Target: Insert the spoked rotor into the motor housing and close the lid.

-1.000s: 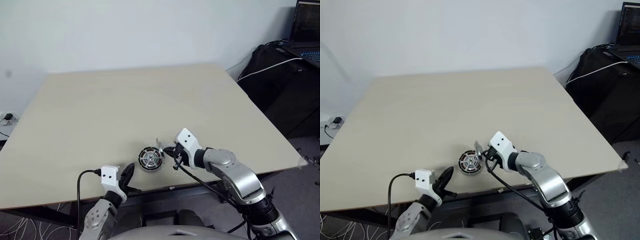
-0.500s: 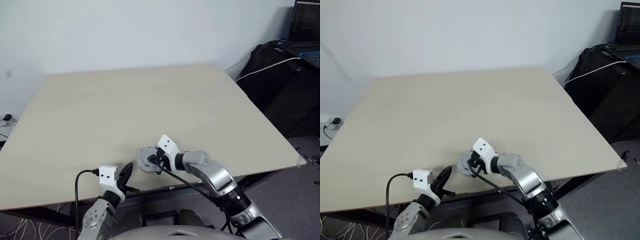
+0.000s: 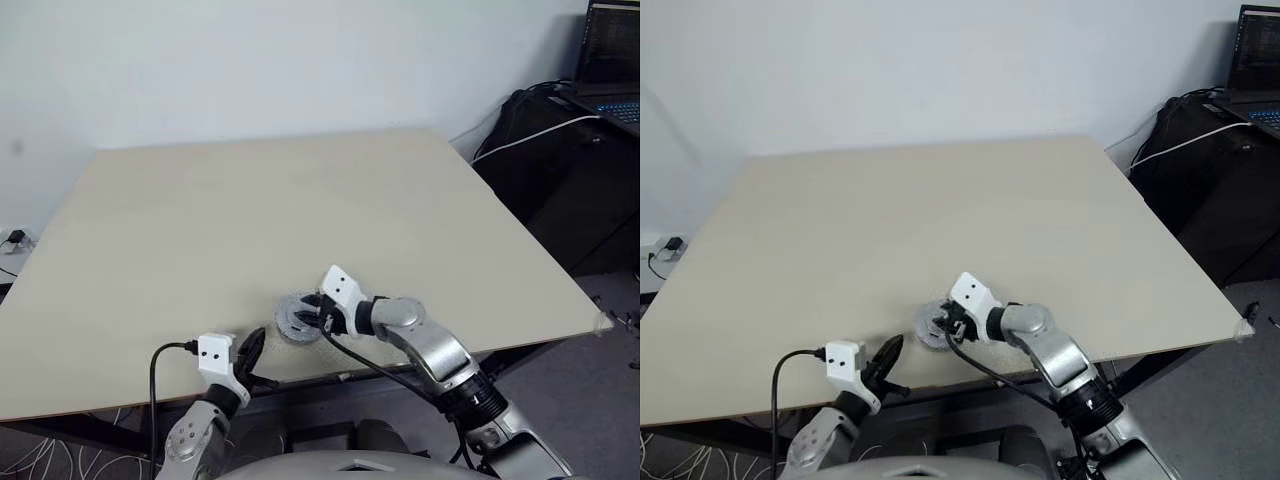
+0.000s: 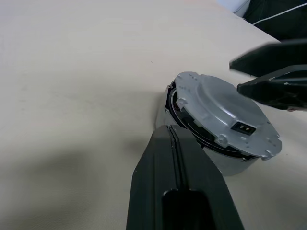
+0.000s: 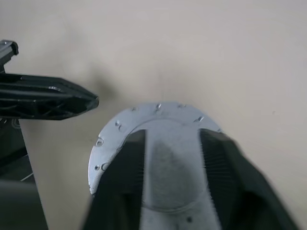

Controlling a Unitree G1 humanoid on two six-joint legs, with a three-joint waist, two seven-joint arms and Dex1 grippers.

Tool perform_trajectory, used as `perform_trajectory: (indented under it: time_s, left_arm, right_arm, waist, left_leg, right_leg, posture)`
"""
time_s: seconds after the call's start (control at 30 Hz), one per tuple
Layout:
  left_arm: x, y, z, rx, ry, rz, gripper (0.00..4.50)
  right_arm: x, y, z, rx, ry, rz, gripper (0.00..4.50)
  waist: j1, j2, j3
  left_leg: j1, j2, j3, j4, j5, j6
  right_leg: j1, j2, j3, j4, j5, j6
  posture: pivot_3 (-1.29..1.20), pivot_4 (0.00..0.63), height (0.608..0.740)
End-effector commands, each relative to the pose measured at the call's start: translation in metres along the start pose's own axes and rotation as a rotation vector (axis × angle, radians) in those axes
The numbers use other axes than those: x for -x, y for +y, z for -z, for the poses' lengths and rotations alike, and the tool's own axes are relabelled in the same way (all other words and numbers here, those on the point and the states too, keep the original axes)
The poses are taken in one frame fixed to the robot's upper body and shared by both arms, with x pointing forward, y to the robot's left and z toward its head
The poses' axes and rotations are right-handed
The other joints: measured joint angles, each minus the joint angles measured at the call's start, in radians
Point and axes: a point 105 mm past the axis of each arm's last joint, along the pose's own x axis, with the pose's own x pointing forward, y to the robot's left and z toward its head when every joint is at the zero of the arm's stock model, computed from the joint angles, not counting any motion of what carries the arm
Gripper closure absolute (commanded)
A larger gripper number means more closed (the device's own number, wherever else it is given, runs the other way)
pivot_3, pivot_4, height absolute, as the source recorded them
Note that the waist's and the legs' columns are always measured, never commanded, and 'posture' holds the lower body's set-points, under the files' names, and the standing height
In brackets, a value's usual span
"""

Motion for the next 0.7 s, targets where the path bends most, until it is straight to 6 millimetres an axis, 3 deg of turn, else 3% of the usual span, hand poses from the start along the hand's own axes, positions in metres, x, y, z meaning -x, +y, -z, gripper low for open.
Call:
perform_trajectory:
  time_s: [0.03,0.17,0.7]
  left_arm:
    - [-0.004,-0.004,-0.016,-0.011,-0.056,0.013,4.5]
    - [-0.003,-0.004,-0.017,-0.011,-0.058,0.011,4.5]
    - [-0.001,0.0,-0.016,-0.01,-0.059,-0.007,4.5]
  right_arm:
    - [0.001,-0.01,-0.009,0.03,-0.044,0.012,1.33]
    - [-0.001,-0.009,-0.006,0.04,-0.035,-0.012,0.03]
    - [-0.013,0.0,0.013,0.007,0.029,-0.075,0.01]
  waist:
    - [0.0,0.0,0.0]
    - [0.001,0.0,0.0]
    - [0.001,0.0,0.0]
  left_leg:
    - [0.0,0.0,0.0,0.0,0.0,0.0]
    - [0.0,0.0,0.0,0.0,0.0,0.0]
    - [0.0,0.0,0.0,0.0,0.0,0.0]
  right_leg:
    - [0.0,0.0,0.0,0.0,0.0,0.0]
    - [0.0,0.0,0.0,0.0,0.002,-0.003]
    - [0.0,0.0,0.0,0.0,0.002,-0.004]
  posture:
    - [0.0,0.0,0.74]
    - [0.0,0.0,0.74]
    - [0.0,0.0,0.74]
